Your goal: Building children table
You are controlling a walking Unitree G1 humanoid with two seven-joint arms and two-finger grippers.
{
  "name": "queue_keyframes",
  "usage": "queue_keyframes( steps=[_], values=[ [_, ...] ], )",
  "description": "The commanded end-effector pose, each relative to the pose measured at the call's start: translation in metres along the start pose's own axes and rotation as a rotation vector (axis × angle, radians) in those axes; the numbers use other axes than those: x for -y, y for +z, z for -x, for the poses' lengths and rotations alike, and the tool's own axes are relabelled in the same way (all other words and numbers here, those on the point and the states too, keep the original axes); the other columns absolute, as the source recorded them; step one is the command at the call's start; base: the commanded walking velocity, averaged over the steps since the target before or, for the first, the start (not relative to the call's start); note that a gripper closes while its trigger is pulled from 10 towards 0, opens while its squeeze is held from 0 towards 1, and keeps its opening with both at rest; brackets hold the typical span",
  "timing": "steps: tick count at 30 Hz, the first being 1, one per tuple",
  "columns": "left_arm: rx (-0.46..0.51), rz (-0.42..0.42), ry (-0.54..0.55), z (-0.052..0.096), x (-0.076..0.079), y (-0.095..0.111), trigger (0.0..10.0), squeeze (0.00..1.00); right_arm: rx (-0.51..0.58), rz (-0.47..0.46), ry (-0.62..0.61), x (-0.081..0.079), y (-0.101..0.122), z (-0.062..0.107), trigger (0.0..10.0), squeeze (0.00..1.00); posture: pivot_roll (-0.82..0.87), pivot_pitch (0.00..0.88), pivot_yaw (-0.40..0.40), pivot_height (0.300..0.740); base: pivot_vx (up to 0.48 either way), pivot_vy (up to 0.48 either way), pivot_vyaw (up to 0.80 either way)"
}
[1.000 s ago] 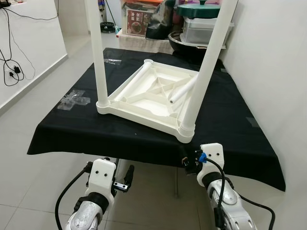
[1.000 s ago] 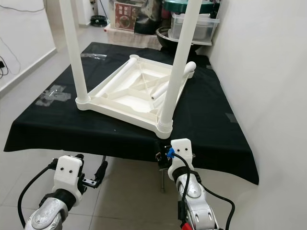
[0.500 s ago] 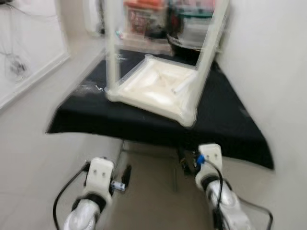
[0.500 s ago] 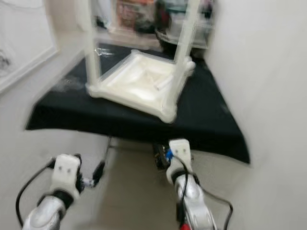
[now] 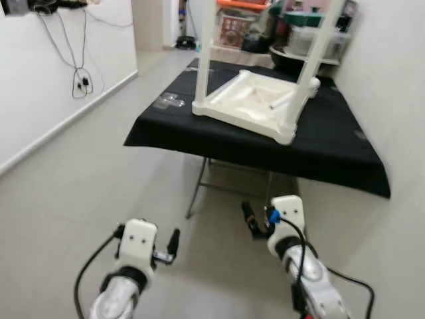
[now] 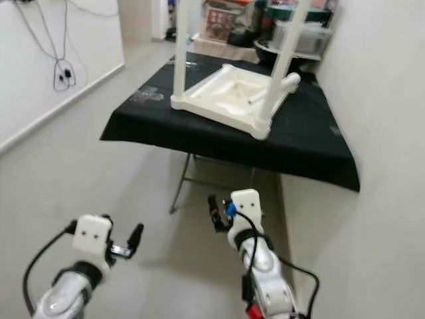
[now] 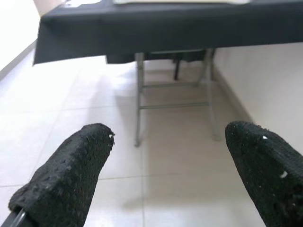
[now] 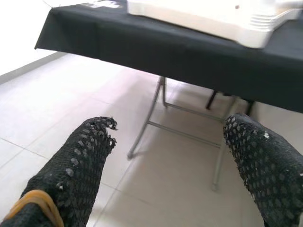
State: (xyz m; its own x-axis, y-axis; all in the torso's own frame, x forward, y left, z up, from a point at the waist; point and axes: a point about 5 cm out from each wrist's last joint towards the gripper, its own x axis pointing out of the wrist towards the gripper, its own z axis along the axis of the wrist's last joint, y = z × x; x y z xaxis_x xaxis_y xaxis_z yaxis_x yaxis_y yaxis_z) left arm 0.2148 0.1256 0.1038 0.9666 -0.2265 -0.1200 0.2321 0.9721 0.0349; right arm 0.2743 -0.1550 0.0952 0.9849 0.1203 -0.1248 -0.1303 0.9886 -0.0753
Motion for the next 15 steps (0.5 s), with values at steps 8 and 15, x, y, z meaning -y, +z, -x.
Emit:
queue_keyframes(
  steps=[8,15],
  values=[
    [0.020,-0.035,-0.010,-0.0058,0.0025,0.0047,10.0,0.00,0.017,0.044,0.024,-0.0033,0.0037,-0.0017,10.0,0.00,0.07,0.035,-0.085,0.740,0.000,0.000,-0.80],
    [0.022,-0.044,-0.006,-0.0036,0.0024,0.0051,10.0,0.00,0.027,0.044,0.029,-0.0052,0.0046,-0.0003,10.0,0.00,0.07,0.046,-0.081,0.740,0.000,0.000,-0.34]
  ],
)
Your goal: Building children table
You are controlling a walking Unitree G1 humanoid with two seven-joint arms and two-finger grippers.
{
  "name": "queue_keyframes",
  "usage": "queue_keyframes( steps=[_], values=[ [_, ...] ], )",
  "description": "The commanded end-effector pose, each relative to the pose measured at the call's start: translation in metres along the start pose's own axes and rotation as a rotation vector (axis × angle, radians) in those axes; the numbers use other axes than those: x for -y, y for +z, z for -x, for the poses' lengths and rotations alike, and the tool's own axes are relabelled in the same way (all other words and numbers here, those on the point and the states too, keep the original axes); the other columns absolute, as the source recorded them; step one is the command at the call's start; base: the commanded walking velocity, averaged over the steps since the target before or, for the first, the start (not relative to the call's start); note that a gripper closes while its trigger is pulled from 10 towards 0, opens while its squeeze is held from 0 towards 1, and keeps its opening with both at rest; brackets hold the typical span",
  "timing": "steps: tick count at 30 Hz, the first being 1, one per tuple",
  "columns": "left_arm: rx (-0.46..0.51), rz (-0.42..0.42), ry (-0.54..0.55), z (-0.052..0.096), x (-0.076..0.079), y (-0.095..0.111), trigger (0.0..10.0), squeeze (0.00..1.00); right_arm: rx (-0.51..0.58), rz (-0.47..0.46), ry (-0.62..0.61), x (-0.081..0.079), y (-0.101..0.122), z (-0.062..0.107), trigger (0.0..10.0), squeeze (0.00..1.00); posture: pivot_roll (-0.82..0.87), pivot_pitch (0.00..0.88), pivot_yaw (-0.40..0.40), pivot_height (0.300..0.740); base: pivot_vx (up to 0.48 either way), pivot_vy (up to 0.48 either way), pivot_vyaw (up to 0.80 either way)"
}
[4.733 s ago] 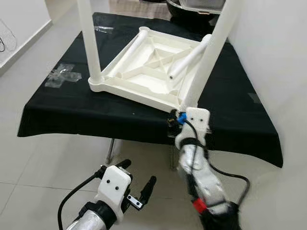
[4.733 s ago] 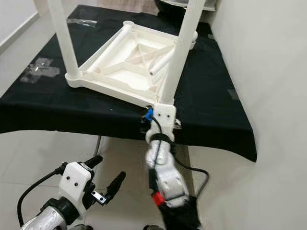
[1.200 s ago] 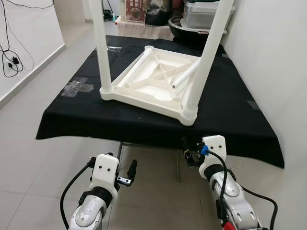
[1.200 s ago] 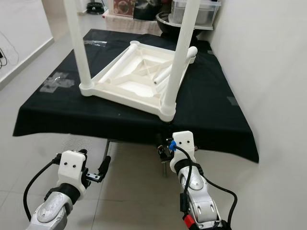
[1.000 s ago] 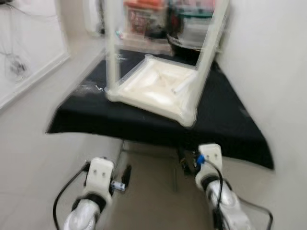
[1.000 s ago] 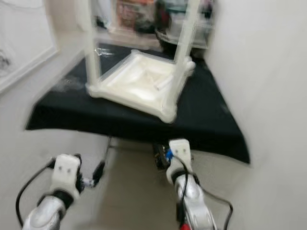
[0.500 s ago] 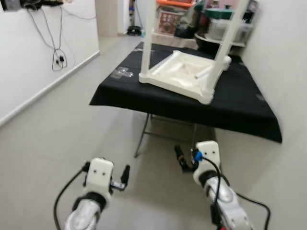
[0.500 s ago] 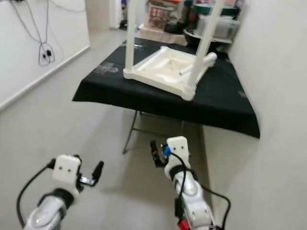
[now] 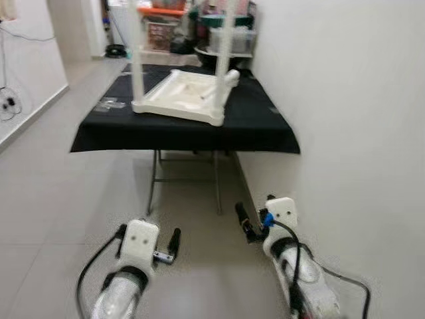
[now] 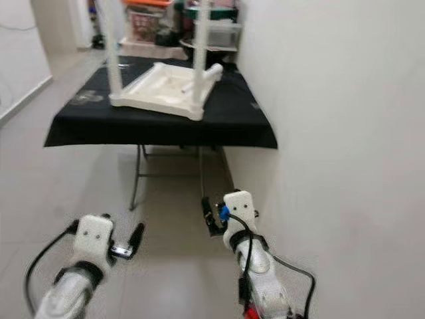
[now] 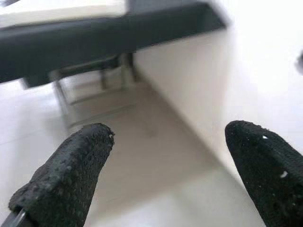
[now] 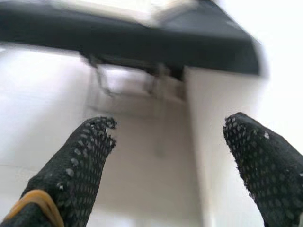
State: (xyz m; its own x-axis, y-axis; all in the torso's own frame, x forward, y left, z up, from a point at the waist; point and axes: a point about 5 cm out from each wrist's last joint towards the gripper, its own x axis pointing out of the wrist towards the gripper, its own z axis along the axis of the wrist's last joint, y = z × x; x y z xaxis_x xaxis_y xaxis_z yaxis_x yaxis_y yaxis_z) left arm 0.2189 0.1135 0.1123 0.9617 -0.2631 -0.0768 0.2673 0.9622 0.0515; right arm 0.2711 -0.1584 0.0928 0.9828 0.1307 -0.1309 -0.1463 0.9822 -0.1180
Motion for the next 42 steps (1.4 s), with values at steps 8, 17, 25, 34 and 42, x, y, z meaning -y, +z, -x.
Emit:
queue_keyframes(
  steps=[8,17,25,34,42],
  values=[
    [-0.008,-0.021,0.043,0.004,-0.011,-0.002,10.0,0.00,0.039,-0.014,0.013,-0.006,0.009,-0.004,10.0,0.00,0.08,0.046,-0.080,0.740,0.000,0.000,0.00],
    [-0.015,-0.037,0.034,0.004,-0.009,-0.002,10.0,0.00,0.057,-0.002,0.030,-0.008,0.013,-0.003,10.0,0.00,0.08,0.046,-0.086,0.740,0.000,0.000,0.09],
    [0.010,-0.046,0.045,0.005,-0.010,0.006,10.0,0.00,0.093,-0.037,-0.004,-0.001,0.019,-0.007,10.0,0.00,0.08,0.044,-0.087,0.740,0.092,0.000,0.30],
    [0.043,-0.061,0.086,0.000,-0.022,0.014,10.0,0.00,0.129,-0.087,-0.069,0.011,0.026,-0.010,10.0,0.00,0.08,0.036,-0.080,0.740,0.278,0.000,0.00],
    [0.080,-0.080,0.122,-0.007,-0.030,0.025,10.0,0.00,0.137,-0.074,-0.074,0.010,0.030,-0.016,10.0,0.00,0.09,0.047,-0.080,0.740,0.424,0.000,0.00]
  ],
)
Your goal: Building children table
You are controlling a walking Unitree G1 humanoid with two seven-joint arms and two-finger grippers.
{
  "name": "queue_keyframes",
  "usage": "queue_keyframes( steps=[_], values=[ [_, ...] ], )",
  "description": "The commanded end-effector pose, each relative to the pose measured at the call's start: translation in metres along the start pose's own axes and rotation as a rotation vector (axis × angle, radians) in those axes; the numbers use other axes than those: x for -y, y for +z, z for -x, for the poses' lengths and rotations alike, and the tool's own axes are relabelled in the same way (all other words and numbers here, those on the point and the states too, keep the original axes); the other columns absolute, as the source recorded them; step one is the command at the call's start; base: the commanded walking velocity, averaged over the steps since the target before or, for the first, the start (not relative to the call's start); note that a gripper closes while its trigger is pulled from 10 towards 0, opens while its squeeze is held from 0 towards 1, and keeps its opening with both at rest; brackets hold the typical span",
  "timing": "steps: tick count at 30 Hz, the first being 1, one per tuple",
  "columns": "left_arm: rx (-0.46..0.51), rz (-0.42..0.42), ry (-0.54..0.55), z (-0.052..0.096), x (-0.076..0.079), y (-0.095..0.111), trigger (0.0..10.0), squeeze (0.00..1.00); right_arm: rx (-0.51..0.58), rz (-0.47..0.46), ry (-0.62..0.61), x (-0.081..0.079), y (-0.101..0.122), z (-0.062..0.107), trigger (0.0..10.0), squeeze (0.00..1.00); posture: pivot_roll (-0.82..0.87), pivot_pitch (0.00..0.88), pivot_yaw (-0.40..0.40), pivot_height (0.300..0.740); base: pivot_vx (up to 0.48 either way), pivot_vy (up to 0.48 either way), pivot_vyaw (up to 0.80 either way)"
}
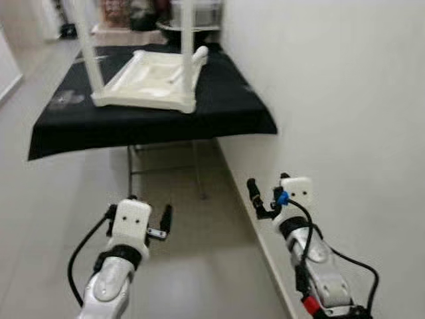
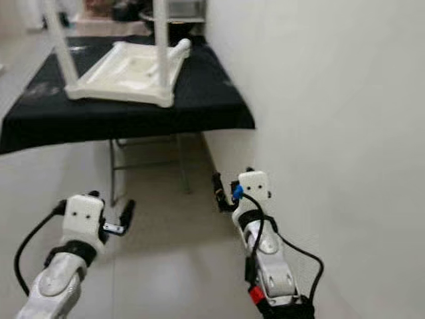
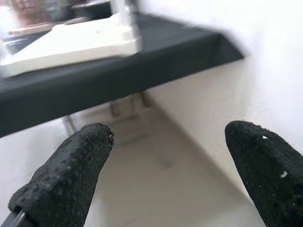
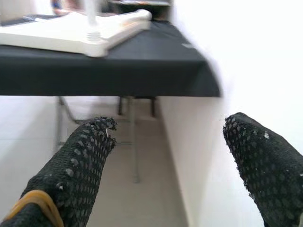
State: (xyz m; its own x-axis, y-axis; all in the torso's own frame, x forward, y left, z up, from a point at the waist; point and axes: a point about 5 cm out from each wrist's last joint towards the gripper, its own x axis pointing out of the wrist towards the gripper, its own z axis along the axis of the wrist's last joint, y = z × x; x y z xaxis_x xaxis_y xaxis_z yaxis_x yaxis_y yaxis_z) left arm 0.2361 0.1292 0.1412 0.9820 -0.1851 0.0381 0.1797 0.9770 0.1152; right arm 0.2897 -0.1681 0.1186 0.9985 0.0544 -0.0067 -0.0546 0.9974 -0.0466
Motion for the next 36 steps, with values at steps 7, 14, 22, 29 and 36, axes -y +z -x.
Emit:
queue_keyframes(
  steps=[7,14,22,29,36],
  values=[
    [-0.022,-0.036,0.059,0.003,-0.017,-0.002,10.0,0.00,0.048,-0.030,0.007,-0.006,0.011,-0.006,10.0,0.00,0.09,0.044,-0.084,0.740,0.442,0.000,0.00],
    [-0.016,-0.042,0.067,0.000,-0.021,0.001,10.0,0.00,0.072,0.016,0.000,0.001,0.017,-0.013,10.0,0.00,0.09,0.043,-0.090,0.740,0.451,0.000,0.08],
    [-0.020,-0.042,0.076,-0.001,-0.021,0.001,10.0,0.00,0.069,-0.014,-0.008,0.001,0.017,-0.014,10.0,0.00,0.09,0.039,-0.093,0.740,0.454,0.000,0.30],
    [-0.028,-0.051,0.068,0.000,-0.020,-0.001,10.0,0.00,0.051,-0.018,0.005,-0.002,0.013,-0.014,10.0,0.00,0.09,0.029,-0.092,0.740,0.454,0.000,0.00],
    [-0.005,-0.014,0.064,-0.001,-0.017,0.002,10.0,0.00,0.047,-0.012,0.008,-0.001,0.011,-0.014,10.0,0.00,0.09,0.020,-0.088,0.740,0.318,0.000,0.00]
  ],
)
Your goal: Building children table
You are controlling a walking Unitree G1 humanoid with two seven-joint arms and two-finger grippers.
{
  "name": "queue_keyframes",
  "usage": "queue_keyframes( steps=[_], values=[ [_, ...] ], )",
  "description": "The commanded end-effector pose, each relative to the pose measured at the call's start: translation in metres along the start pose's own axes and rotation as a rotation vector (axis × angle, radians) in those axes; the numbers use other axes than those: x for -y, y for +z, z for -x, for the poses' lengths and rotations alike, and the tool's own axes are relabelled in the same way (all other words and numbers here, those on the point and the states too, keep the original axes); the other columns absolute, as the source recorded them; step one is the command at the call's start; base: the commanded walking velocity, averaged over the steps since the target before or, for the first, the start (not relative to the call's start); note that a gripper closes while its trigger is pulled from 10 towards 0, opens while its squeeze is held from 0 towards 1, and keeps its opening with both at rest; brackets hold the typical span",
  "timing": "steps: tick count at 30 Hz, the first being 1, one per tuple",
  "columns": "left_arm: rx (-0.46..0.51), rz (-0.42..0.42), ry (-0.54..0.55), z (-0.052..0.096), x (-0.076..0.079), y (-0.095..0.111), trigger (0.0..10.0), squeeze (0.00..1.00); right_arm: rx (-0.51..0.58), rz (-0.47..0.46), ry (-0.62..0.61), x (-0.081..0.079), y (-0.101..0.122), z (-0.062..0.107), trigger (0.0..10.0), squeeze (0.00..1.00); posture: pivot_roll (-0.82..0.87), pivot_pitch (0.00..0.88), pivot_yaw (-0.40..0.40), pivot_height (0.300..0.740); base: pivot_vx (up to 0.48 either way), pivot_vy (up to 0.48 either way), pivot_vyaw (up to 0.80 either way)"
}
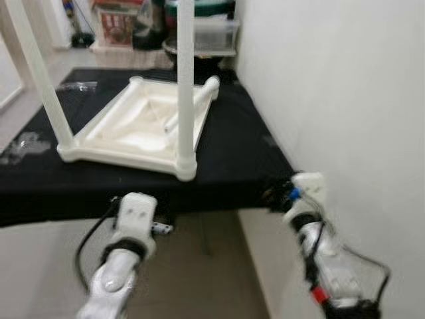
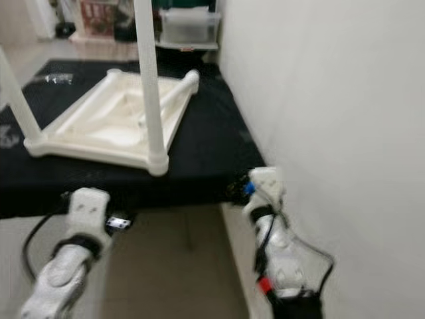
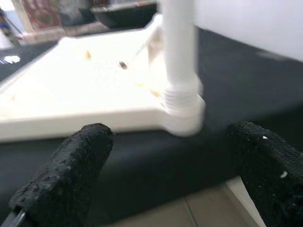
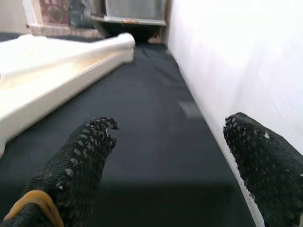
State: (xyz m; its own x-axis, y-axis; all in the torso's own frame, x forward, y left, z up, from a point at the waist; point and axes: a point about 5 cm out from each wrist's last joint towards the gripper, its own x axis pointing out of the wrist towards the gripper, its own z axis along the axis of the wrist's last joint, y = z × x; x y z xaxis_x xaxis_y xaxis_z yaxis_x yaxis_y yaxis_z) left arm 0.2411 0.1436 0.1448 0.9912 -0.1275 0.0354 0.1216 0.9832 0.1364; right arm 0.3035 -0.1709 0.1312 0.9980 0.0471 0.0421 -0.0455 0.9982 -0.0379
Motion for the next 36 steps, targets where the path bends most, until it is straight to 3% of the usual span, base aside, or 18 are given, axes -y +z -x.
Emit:
queue_keyframes(
  steps=[1,16,25,32,34,36],
  values=[
    [0.006,0.014,0.008,0.001,-0.001,0.000,10.0,0.00,0.000,-0.003,0.016,-0.004,-0.002,-0.001,10.0,0.00,0.09,0.021,-0.087,0.740,0.000,0.000,0.00],
    [-0.029,0.064,-0.005,0.008,0.008,-0.007,10.0,0.00,-0.025,-0.008,0.037,-0.007,-0.008,0.001,10.0,0.00,0.09,0.019,-0.089,0.740,0.000,0.000,0.00],
    [-0.044,0.057,-0.014,0.011,0.010,-0.010,10.0,0.00,-0.013,-0.019,0.041,-0.009,-0.004,0.001,10.0,0.00,0.09,0.028,-0.090,0.740,0.000,0.082,0.00],
    [-0.055,0.076,-0.015,0.015,0.012,-0.012,10.0,0.00,0.011,-0.077,0.031,-0.002,0.007,-0.006,10.0,0.00,0.09,0.049,-0.089,0.740,0.000,0.000,0.00],
    [-0.058,0.076,-0.017,0.016,0.012,-0.013,10.0,0.00,0.010,-0.086,0.057,-0.001,0.007,-0.007,10.0,0.00,0.09,0.053,-0.088,0.740,0.000,0.000,0.00],
    [-0.076,0.090,-0.037,0.020,0.015,-0.016,10.0,0.00,-0.031,-0.183,0.230,-0.002,0.010,-0.014,10.0,0.00,0.10,0.067,-0.084,0.740,0.000,0.000,0.00]
  ],
)
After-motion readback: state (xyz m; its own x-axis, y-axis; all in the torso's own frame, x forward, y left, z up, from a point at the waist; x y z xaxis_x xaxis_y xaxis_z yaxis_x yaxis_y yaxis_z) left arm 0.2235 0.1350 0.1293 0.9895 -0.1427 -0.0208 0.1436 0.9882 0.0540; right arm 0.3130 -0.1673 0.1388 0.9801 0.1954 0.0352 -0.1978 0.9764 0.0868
